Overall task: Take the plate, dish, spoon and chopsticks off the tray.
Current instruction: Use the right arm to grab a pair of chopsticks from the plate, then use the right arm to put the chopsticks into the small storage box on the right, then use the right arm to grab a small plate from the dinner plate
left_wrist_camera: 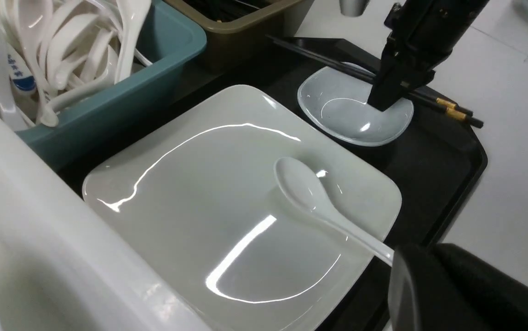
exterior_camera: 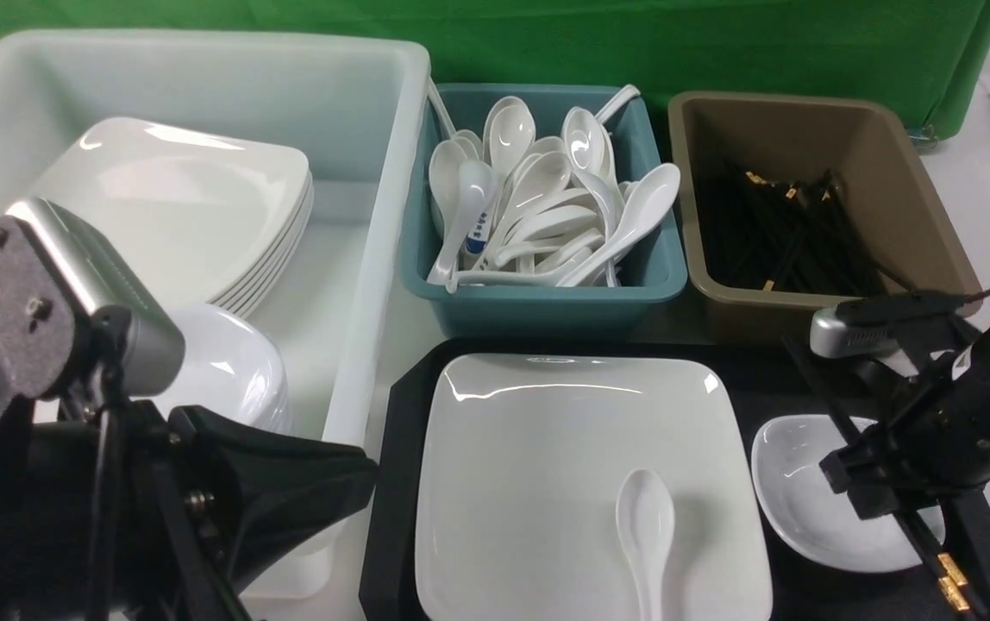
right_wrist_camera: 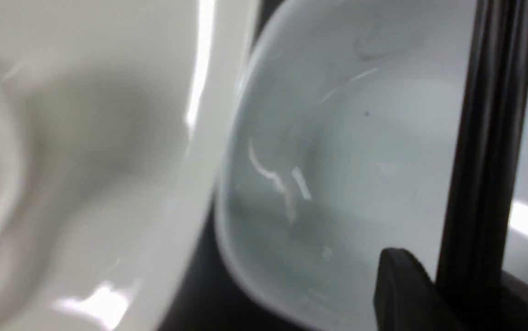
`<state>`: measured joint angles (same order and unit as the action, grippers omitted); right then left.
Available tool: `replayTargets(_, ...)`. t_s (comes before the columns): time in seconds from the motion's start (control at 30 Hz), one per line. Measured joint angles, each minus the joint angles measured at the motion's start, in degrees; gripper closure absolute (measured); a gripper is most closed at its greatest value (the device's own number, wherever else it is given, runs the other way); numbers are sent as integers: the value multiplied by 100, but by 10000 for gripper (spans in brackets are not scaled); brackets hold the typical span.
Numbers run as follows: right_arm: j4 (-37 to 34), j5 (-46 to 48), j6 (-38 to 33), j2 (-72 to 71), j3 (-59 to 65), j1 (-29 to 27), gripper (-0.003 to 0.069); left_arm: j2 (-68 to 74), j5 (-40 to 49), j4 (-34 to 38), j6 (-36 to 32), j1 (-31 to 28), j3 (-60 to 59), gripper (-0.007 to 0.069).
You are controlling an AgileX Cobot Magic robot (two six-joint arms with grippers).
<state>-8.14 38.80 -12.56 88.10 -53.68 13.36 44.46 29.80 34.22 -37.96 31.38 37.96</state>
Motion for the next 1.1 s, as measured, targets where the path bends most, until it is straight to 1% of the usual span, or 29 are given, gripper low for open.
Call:
replayTargets(0.07, -198, 143, -218, -436, -294, 115, 534, 0, -209, 23, 0, 0, 0, 607)
replayTargets(0.17, -340, -290, -175, -618, -781, 108, 534, 0, -554, 35, 0, 0, 0, 607)
replayTargets(0.2, -346, -567, -111, -598, -953, 71, 534, 0, -607, 35, 0, 0, 0, 607)
replayTargets(0.23, -346, -567, -111, -598, -953, 71, 534, 0, -643, 38, 0, 0, 0, 607)
replayTargets(0.27, -353, -782, -53, -535, -1134, 12, 534, 0, -679, 43, 0, 0, 0, 607)
replayTargets(0.33, -361, -1383, 116, -131, -1831, -167, 534, 0, -753, 43, 0, 0, 0, 607)
replayTargets(0.4, -367, -1732, 201, 406, -2372, -289, 534, 0, -773, 62, -5, 0, 0, 607)
replayTargets(0.47, -366, -2054, 460, 1031, -3028, -411, 534, 0, -783, 140, -5, 0, 0, 607)
replayTargets(0.5, -366, -2091, 485, 1160, -3086, -421, 534, 0, -784, 151, -5, 0, 0, 607)
replayTargets(0.53, -366, -2164, 697, 1655, -3518, -503, 526, 0, -795, 178, -5, 0, 0, 607)
replayTargets(0.57, -366, -2165, 745, 1773, -3615, -523, 519, 0, -795, 184, -5, 0, 0, 607)
replayTargets(0.63, -366, -2089, 924, 2317, -4044, -623, 433, 0, -800, 189, -5, 0, 0, 607)
replayTargets(0.73, -360, -1923, 1051, 2668, -4279, -684, 230, 0, -864, 211, -5, 0, 0, 607)
replayTargets(0.8, -349, -1767, 1058, 2665, -4313, -690, 137, 0, -927, 211, -5, 0, 0, 607)
replayTargets(0.83, -349, -1661, 1019, 2613, -4322, -690, 109, 0, -943, 211, -5, 0, 0, 607)
replayTargets(0.87, -349, -1384, 891, 2453, -4333, -690, 104, 0, -943, 206, -5, 0, 0, 607)
replayTargets(0.9, -345, -1142, 705, 2315, -4333, -690, 131, 0, -943, 191, -5, 0, 0, 607)
replayTargets(0.93, -328, -694, 424, 2085, -4333, -684, 197, 0, -943, 174, -5, 0, 0, 607)
replayTargets(0.97, -322, -468, 288, 1980, -4333, -677, 233, 0, -943, 170, -5, 0, 0, 607)
replayTargets(1.0, -301, -74, 119, 1797, -4333, -655, 300, 0, -943, 164, -35, 0, 0, 607)
replayTargets(1.07, -247, 504, -194, 1481, -4221, -563, 406, 0, -943, 160, -103, 0, 0, 607)
replayTargets(1.1, -234, 569, -221, 1440, -4221, -563, 418, 0, -943, 160, -110, 0, 0, 607)
